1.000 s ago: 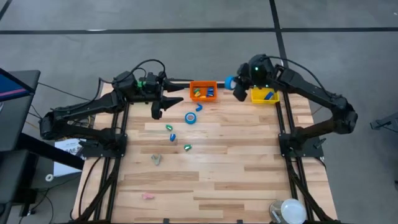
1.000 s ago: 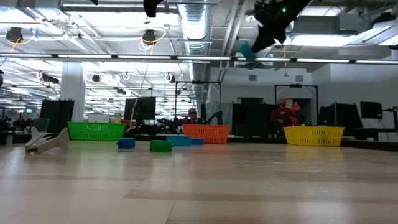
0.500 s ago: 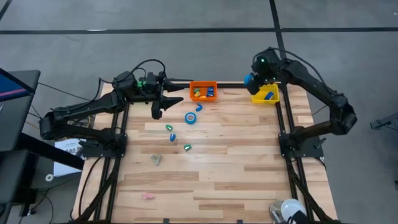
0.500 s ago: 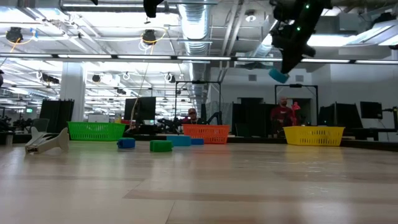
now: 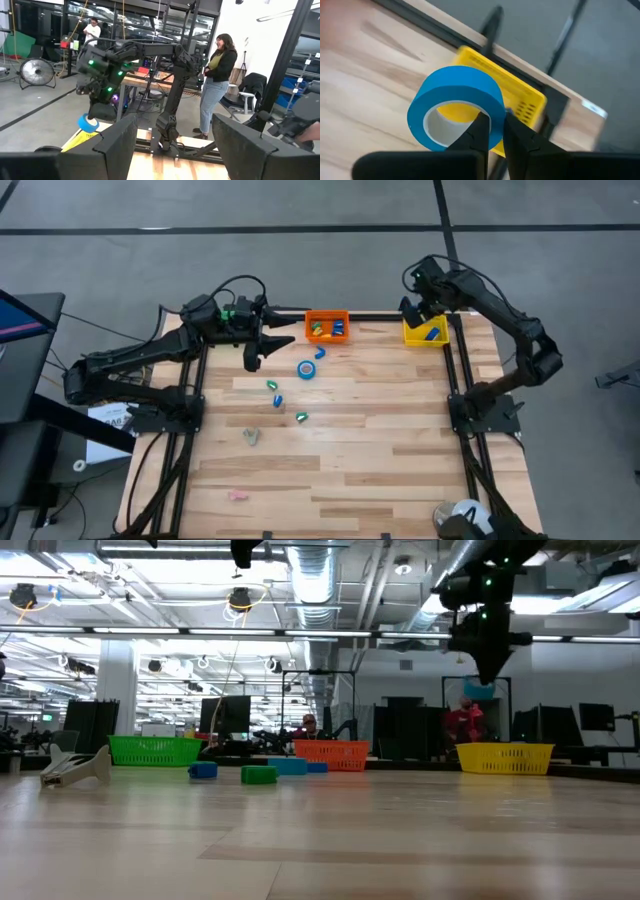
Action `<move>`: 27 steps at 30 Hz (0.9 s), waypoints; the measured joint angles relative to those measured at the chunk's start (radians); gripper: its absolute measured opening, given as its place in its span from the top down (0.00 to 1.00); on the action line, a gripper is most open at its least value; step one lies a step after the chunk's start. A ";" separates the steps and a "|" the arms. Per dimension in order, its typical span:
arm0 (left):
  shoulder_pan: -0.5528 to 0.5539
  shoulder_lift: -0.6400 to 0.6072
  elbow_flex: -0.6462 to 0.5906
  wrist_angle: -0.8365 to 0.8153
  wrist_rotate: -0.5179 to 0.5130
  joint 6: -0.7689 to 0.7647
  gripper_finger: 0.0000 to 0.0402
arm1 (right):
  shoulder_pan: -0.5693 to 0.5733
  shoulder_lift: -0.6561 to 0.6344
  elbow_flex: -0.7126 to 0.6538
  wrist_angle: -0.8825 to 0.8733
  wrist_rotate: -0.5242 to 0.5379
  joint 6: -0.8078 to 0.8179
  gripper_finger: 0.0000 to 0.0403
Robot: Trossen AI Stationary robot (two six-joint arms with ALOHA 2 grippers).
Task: Pick and place Stapler, Stapler remover, tape
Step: Put the light blue tape into the yellow bin
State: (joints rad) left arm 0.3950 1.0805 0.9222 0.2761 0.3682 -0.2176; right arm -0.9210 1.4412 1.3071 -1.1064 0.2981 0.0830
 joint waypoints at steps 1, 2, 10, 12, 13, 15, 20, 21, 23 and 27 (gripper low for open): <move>0.000 0.000 0.000 0.000 0.000 0.000 0.39 | -0.004 0.009 0.000 -0.009 0.020 0.002 0.93; 0.000 0.000 0.000 0.000 0.000 0.000 0.39 | -0.007 0.019 0.000 -0.018 0.041 0.005 0.93; -0.001 0.000 0.000 0.000 0.000 0.000 0.39 | -0.031 0.062 0.000 -0.045 0.078 0.005 0.91; -0.001 0.000 0.000 0.000 0.000 0.000 0.39 | -0.031 0.068 0.000 -0.045 0.079 0.005 0.89; -0.001 0.000 0.000 0.000 0.000 0.000 0.39 | -0.031 0.069 0.000 -0.045 0.083 0.005 0.88; -0.001 0.000 0.000 0.000 0.000 0.000 0.39 | -0.031 0.069 0.000 -0.046 0.089 -0.004 0.84; -0.001 0.000 0.000 0.000 0.000 0.000 0.39 | -0.031 0.069 0.000 -0.046 0.093 -0.010 0.68; -0.001 0.000 0.000 0.000 0.000 0.000 0.39 | -0.031 0.069 0.000 -0.045 0.093 -0.010 0.64; -0.001 0.000 0.000 0.000 0.000 0.000 0.39 | -0.031 0.069 0.000 -0.046 0.089 -0.011 0.57; -0.001 0.000 0.000 0.000 0.000 0.000 0.39 | -0.031 0.068 0.000 -0.042 0.070 -0.011 0.47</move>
State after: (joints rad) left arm 0.3943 1.0806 0.9222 0.2764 0.3679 -0.2176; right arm -0.9520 1.5095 1.3071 -1.1480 0.3684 0.0720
